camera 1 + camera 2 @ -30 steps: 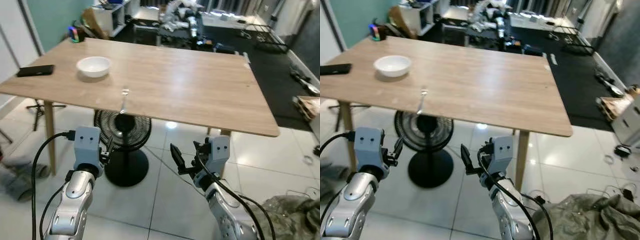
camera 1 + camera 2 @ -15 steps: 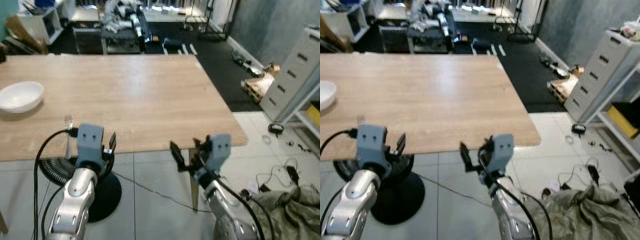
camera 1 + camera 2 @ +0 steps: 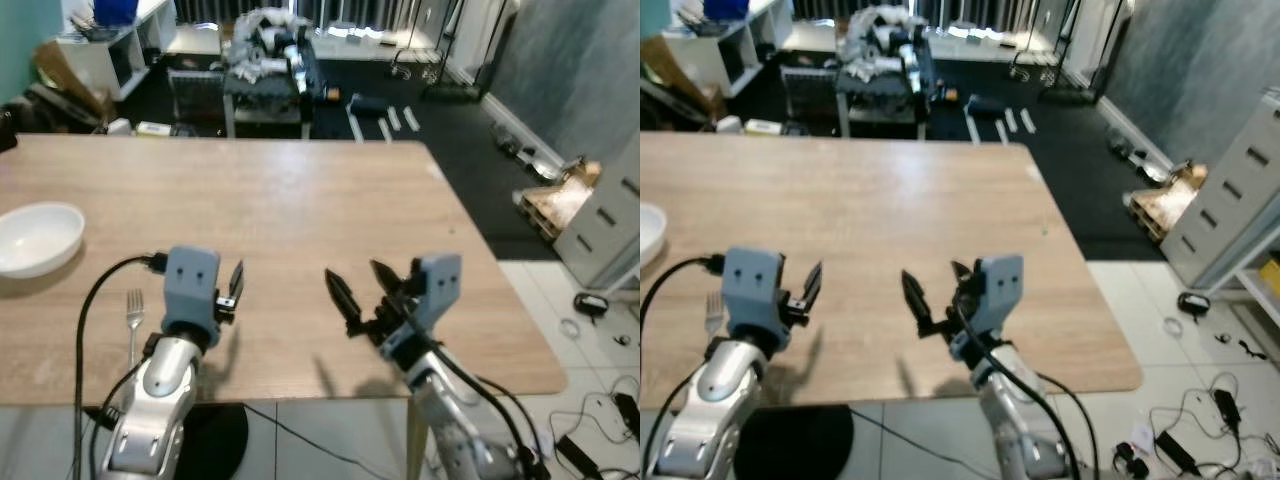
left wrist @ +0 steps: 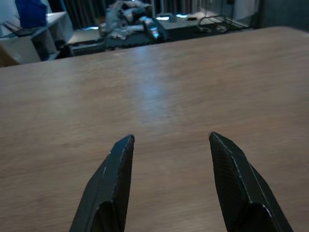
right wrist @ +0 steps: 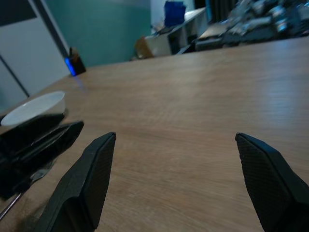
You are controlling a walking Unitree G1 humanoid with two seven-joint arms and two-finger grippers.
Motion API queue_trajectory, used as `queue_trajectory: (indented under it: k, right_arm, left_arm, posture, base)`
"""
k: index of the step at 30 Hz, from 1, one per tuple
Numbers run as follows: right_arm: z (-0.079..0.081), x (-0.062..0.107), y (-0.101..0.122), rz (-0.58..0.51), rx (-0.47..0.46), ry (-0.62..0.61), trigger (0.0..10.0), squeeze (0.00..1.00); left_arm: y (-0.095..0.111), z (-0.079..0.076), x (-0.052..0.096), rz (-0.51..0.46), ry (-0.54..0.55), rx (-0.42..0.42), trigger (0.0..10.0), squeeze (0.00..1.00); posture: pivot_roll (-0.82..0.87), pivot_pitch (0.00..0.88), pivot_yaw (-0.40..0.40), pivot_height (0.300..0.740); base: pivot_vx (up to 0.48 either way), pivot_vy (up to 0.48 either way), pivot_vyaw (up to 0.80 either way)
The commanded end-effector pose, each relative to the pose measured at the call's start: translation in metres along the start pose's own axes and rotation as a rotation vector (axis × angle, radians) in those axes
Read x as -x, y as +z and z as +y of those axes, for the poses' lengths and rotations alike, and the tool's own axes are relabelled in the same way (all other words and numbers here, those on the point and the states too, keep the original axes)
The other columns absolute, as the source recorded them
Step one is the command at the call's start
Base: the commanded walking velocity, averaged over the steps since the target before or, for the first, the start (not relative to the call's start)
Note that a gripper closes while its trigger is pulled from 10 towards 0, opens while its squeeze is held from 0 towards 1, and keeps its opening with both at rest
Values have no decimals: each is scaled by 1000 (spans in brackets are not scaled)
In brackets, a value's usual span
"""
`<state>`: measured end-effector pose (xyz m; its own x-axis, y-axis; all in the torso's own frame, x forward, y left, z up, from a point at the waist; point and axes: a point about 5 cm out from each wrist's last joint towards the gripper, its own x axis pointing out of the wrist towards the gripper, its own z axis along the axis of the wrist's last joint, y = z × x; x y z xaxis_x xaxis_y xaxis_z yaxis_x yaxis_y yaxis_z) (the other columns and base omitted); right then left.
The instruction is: Setting the table
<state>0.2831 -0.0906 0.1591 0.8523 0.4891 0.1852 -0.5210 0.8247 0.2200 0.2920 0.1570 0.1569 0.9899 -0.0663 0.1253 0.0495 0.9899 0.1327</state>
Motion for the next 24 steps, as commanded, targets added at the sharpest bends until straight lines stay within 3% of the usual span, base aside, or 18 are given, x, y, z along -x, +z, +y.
queue_trajectory:
  k: [1,4,8,12,17,19,20,21,22,23,24]
  right_arm:
    - [-1,5,-3,26,-13,17,10000,0]
    - [5,13,-10,116,31,153,10000,0]
    - [8,20,-14,180,47,243,10000,0]
    - [19,34,-18,282,41,433,10000,0]
    - [25,36,-23,321,77,500,10000,0]
    - [23,31,-26,315,111,455,10000,0]
    - [10,16,-32,282,173,280,10000,0]
    - [2,11,-31,259,180,196,10000,0]
    - [2,11,-31,259,180,196,10000,0]
    - [-11,6,-28,227,171,85,10000,0]
    - [-16,5,-26,215,165,45,10000,0]
  left_arm:
    - [-4,-2,3,14,-8,-7,10000,0]
    - [-6,-2,4,28,-32,-14,10000,0]
    - [-8,-2,6,53,-64,-9,10000,0]
    - [-13,2,9,85,-78,3,10000,0]
    - [-14,3,8,93,-74,9,10000,0]
    - [-15,2,8,97,-65,27,10000,0]
    - [-21,13,9,120,41,85,10000,0]
    - [-23,22,10,130,111,92,10000,0]
    - [-23,22,10,130,111,92,10000,0]
    - [-27,36,13,142,215,96,10000,0]
    - [-27,42,14,146,250,100,10000,0]
  posture:
    - [-7,0,52,740]
    - [-8,0,54,740]
    - [-7,0,50,740]
    - [2,0,42,740]
    - [8,0,38,740]
    - [10,0,37,740]
    - [13,0,36,740]
    - [18,0,35,740]
    - [18,0,35,740]
    - [22,0,35,740]
    - [22,0,35,740]
  base:
    - [0,0,0]
    - [0,0,0]
    - [0,0,0]
    - [0,0,0]
    - [0,0,0]
    - [0,0,0]
    - [0,0,0]
    - [0,0,0]
    - [0,0,0]
    - [0,0,0]
    - [0,0,0]
